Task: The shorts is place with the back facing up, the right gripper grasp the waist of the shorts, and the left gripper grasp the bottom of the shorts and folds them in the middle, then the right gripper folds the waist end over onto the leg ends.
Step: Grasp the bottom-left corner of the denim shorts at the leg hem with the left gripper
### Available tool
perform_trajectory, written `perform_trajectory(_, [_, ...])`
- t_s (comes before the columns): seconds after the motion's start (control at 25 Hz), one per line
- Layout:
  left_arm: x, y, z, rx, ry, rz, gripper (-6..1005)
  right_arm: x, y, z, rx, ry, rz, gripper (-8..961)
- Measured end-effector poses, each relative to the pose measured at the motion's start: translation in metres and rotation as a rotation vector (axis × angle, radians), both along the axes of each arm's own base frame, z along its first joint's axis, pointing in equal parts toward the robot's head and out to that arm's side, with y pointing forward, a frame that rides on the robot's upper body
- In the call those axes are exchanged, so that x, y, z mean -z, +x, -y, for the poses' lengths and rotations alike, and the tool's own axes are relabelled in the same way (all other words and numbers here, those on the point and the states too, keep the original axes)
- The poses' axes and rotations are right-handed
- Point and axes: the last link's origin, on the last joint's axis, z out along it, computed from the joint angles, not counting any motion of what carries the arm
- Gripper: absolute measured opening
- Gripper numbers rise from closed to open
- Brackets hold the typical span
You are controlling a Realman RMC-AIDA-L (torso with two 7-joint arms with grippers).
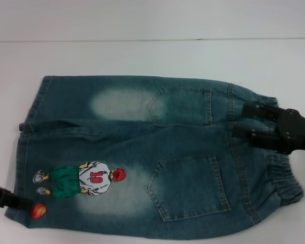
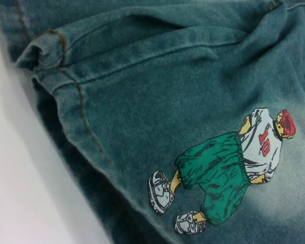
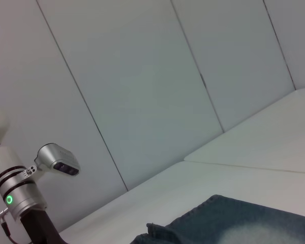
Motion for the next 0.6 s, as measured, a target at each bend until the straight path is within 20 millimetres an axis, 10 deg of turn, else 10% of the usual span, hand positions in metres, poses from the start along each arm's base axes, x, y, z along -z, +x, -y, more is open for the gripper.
perform_trajectory(0.6, [-0.0004,0.0018,-0.0016,-0.001,0.000,0.003,50,-0.0008,-0.0002,0.0021,-0.004,-0.006,-0.007,921])
